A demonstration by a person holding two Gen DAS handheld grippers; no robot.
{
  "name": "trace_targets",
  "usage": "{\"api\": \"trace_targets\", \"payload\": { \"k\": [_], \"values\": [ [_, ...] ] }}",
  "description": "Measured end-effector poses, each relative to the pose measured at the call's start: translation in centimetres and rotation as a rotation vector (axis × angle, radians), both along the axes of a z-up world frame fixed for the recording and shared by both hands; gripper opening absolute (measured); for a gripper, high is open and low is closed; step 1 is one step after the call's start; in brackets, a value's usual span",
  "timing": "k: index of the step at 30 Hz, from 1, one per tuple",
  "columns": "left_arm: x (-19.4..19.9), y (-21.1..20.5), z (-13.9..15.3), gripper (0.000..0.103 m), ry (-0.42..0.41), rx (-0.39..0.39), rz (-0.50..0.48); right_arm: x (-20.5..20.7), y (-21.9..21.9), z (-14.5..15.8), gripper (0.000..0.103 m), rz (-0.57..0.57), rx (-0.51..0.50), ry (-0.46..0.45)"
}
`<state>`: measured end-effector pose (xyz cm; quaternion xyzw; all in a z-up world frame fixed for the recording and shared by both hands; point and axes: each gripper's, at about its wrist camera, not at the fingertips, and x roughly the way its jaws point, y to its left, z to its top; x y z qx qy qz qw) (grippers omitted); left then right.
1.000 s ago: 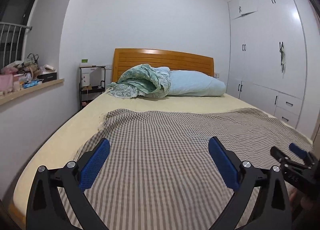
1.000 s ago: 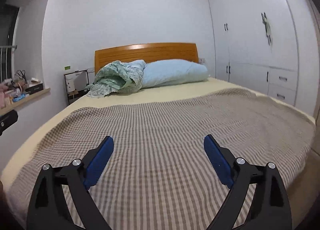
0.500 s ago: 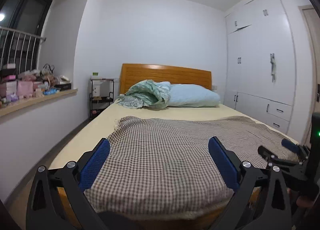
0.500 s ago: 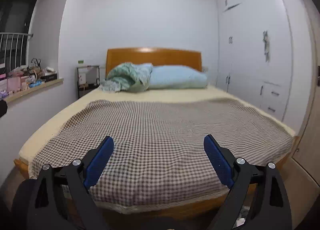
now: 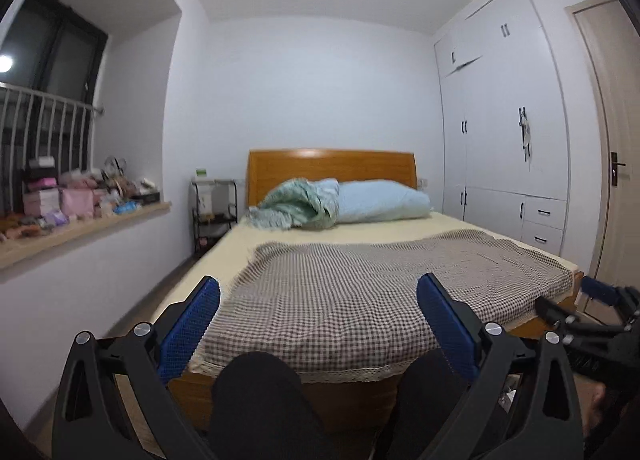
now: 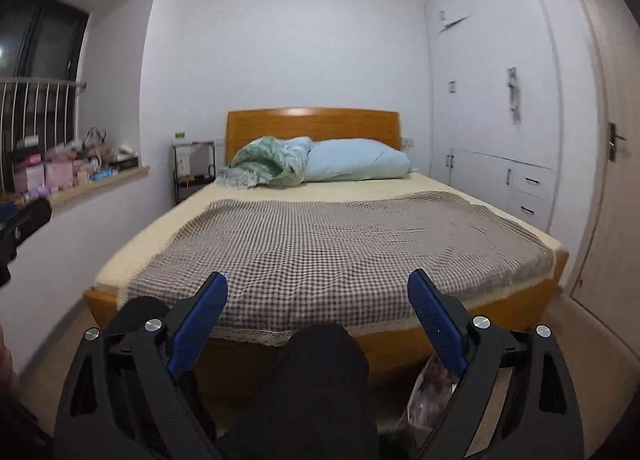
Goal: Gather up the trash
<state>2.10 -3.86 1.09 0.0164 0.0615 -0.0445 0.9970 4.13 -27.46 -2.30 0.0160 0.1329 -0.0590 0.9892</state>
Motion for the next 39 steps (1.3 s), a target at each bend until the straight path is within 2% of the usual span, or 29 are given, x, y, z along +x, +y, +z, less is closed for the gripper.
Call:
{"api": "trace_targets", "payload": {
  "k": [1, 5, 7, 11, 16, 23, 39],
  "values": [
    [-1.7, 0.2, -0.2, 0.096, -0.006, 0.01, 0.016, -1.1, 0.0, 0.2, 0.094, -0.005, 0.0, -0.01],
    [-4.5, 1.1, -0.6, 0.096, 0.02, -0.01, 0.038, -4.5, 0.1, 0.0, 0.094, 0.034, 0.001, -0.021],
    [-5.3, 1.4, -0.4, 0.096, 0.025, -0.015, 0.049, -5.0, 0.9, -0.1, 0.094, 0.038, -0.036, -0.03],
    [-6.4, 1.5, 0.8, 0.096, -0.016, -0.018, 0.055, -5.4, 2.3, -0.1, 0.094, 0.071, -0.074, -0.039],
    [-5.8, 0.7, 1.0, 0.096, -0.019, 0.014, 0.037, -5.3, 2.8, -0.5, 0.094, 0.074, -0.071, -0.016],
    [-5.1, 0.8, 1.0, 0.096, -0.015, 0.002, 0.039, -6.1, 2.5, -0.5, 0.094, 0.046, -0.041, -0.024],
    [-5.5, 0.4, 0.9, 0.096, -0.034, 0.012, 0.034, -7.0, 2.8, -0.4, 0.094, 0.06, -0.055, -0.044]
  ]
}}
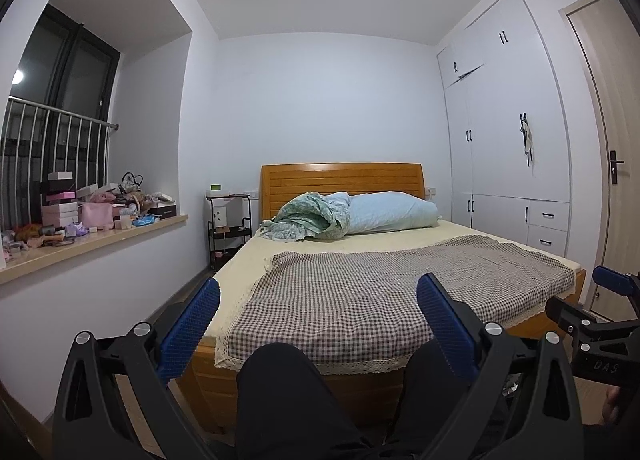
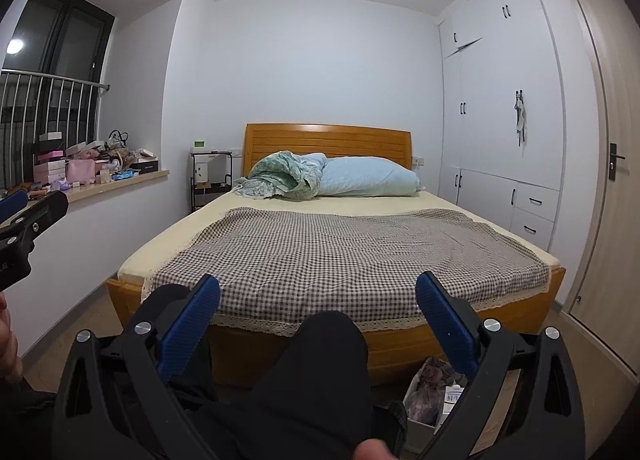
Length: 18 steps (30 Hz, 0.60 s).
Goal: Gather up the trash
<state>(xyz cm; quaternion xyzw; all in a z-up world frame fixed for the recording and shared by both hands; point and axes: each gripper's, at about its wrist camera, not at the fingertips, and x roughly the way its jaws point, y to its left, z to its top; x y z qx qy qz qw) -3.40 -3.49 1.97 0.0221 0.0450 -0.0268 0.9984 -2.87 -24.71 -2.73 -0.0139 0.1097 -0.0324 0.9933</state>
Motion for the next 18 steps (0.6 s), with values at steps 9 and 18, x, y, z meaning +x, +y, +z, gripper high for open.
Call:
{"api": "trace_targets", "payload": {
  "k": [9, 18],
  "values": [
    [-0.01, -0.07, -0.01, 0.096, -0.001, 0.001, 0.001, -0.02, -0.69, 0.25, 0.094, 0.007, 0.015, 0.009],
    [0.06, 0.03, -0.12, 0.096, -0.001, 0.003, -0.002, -0.07, -1.0, 0.11, 0.094, 0.007, 0.023, 0.023]
  ]
}}
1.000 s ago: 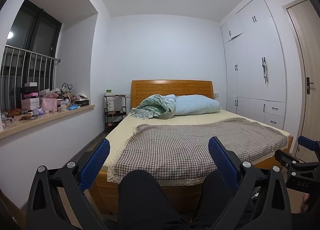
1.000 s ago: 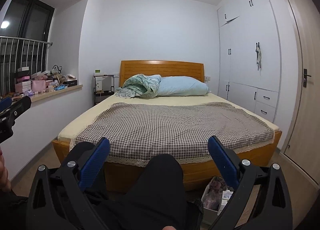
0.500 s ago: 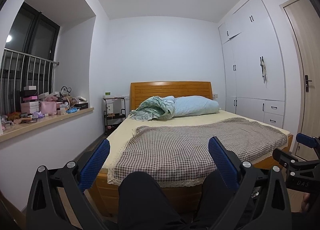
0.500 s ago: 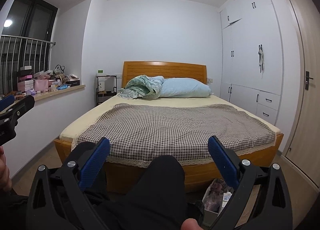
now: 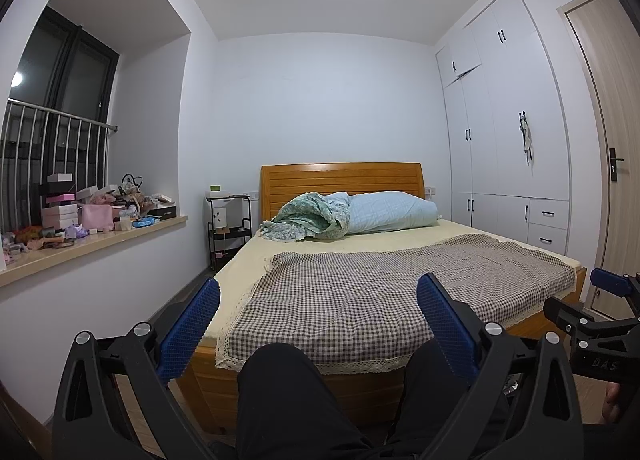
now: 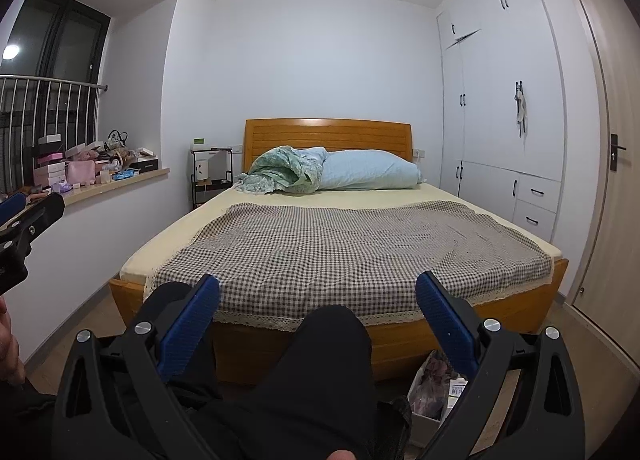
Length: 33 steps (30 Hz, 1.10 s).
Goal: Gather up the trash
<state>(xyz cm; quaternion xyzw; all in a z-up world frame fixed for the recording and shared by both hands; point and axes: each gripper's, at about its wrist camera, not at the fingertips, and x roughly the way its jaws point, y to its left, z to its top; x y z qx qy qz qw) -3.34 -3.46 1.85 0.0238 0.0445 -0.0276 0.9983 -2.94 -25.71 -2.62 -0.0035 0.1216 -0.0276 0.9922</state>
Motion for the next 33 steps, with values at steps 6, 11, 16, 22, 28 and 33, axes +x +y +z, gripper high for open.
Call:
{"api": "trace_targets", "payload": {
  "k": [6, 11, 16, 22, 28, 33],
  "values": [
    [0.1, 0.2, -0.2, 0.096, 0.002, -0.001, -0.001, -0.1, 0.1, 0.0, 0.094, 0.002, -0.002, -0.001],
    [0.2, 0.3, -0.2, 0.096, 0.003, 0.004, -0.005, -0.1, -0.1, 0.1, 0.094, 0.002, 0.001, -0.001],
    [0.3, 0.5, -0.3, 0.096, 0.0, 0.006, -0.005, -0.1, -0.2, 0.2, 0.094, 0.003, 0.002, -0.002],
    [0.3, 0.8, -0.4, 0.096, -0.004, 0.006, -0.006, -0.2, -0.4, 0.3, 0.094, -0.006, 0.01, -0.007],
    [0.3, 0.9, -0.5, 0.096, -0.006, 0.007, -0.006, -0.1, -0.3, 0.3, 0.094, -0.006, 0.013, -0.006],
    [0.3, 1.0, -0.4, 0.096, -0.01, 0.008, -0.007, -0.3, -0.5, 0.3, 0.094, -0.006, 0.015, -0.007]
  ]
}}
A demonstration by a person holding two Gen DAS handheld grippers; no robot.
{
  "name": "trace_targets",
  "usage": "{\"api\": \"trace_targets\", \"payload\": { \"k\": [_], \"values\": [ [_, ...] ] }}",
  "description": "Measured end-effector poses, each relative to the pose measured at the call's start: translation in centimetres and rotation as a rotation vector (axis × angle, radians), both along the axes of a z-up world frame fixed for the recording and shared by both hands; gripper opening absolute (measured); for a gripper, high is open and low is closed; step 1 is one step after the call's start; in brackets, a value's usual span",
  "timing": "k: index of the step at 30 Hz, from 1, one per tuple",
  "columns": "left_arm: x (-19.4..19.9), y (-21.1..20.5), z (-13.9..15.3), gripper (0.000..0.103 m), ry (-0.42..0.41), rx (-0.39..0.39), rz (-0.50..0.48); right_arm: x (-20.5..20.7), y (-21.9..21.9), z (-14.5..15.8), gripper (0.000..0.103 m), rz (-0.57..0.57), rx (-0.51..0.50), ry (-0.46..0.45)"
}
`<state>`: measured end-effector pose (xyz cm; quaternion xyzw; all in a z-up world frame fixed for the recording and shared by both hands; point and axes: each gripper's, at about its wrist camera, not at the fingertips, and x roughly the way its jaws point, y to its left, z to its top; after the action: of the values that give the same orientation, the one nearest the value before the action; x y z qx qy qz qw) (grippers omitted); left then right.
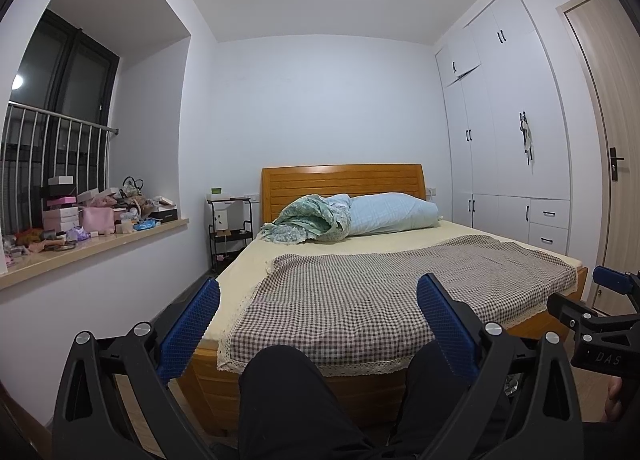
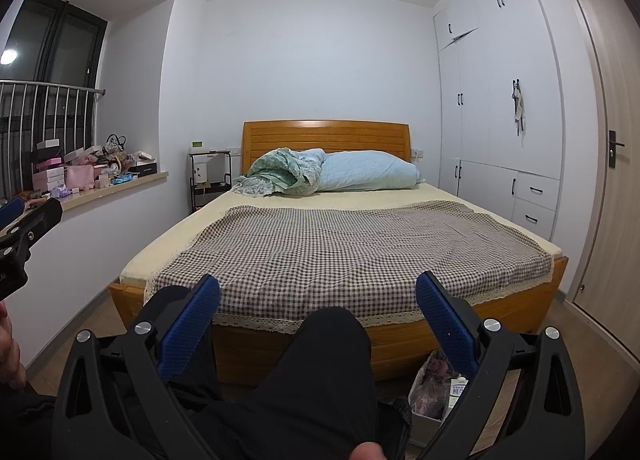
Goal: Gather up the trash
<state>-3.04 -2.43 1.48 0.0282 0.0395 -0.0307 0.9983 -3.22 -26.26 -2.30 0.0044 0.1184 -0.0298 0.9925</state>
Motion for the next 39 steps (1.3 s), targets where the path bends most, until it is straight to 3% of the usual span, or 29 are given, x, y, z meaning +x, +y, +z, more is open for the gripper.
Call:
{"api": "trace_targets", "payload": {
  "k": [39],
  "values": [
    [0.38, 0.5, 0.2, 0.096, 0.024, -0.01, -0.009, -0.04, -0.12, 0.18, 0.094, -0.002, -0.001, 0.003]
  ]
}}
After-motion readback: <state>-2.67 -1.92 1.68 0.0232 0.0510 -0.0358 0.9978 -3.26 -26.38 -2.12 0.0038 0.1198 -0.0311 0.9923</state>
